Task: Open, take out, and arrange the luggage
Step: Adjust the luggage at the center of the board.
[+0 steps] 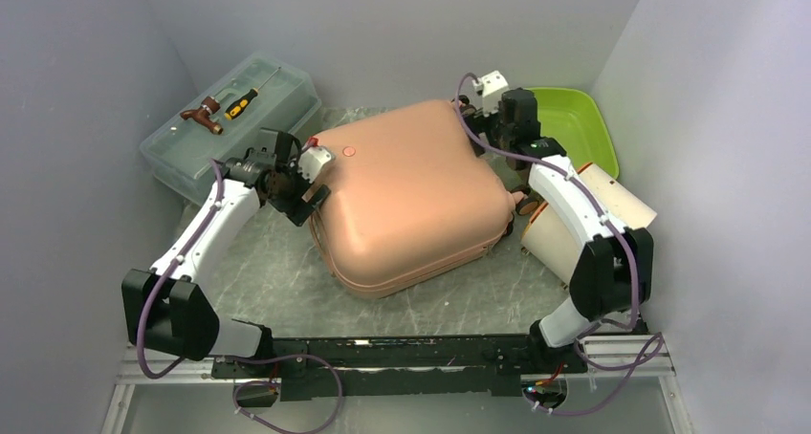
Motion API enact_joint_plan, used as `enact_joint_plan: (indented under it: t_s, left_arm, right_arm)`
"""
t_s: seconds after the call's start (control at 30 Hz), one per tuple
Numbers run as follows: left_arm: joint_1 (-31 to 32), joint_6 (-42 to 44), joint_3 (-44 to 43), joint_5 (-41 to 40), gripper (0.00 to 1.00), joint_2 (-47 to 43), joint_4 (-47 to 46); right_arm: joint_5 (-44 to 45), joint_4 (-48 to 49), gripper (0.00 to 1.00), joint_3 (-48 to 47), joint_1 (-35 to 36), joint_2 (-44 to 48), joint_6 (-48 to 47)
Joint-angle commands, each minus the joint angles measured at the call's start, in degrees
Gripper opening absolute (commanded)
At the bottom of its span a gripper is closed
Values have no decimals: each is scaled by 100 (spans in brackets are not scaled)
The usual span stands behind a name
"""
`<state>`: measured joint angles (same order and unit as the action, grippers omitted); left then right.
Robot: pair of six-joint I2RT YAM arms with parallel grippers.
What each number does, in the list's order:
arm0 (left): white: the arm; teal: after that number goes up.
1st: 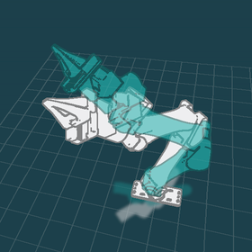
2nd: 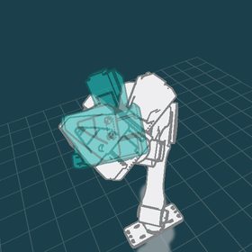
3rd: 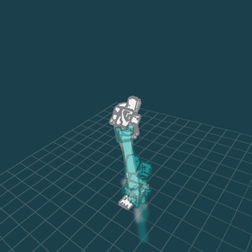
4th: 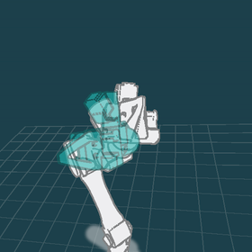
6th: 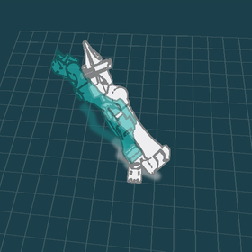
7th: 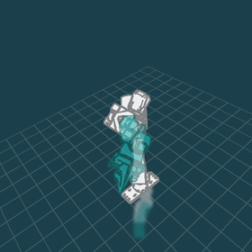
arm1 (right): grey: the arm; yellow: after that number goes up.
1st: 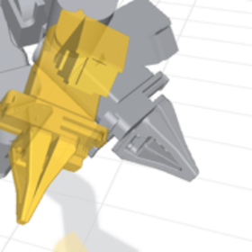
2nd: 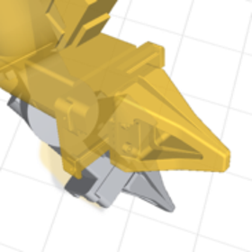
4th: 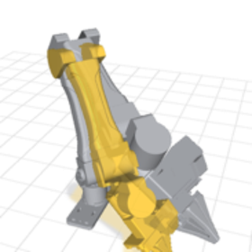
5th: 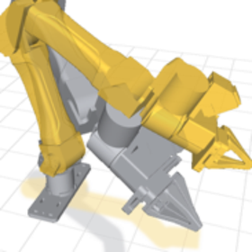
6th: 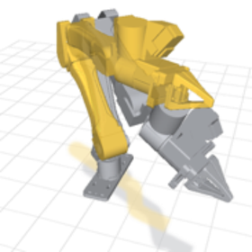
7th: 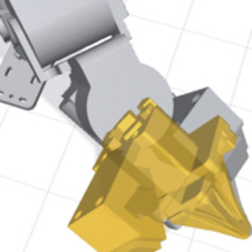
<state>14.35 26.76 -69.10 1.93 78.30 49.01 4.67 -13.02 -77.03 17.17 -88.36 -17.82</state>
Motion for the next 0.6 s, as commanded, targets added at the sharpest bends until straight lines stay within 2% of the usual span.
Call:
enact_joint_plan:
  t_s: [0.0, 0.2, 0.4, 0.57]
  left_arm:
    - [166, -8, 16, -264, 97, 387, -626]
    - [243, -170, -175, -455, 97, 1211, -1540]
    - [261, -477, -1316, -505, 97, 2460, -1807]
    - [277, -743, -2257, -249, 96, 3451, -1752]
  right_arm:
    - [262, -1216, 100, 140, -412, -674, 19]
    - [-744, -1653, 100, -52, -374, -1011, -12]
    - [-1119, -1861, 100, -78, -364, -1058, -170]
    - [-1081, -1898, 100, -49, -363, -1062, -232]
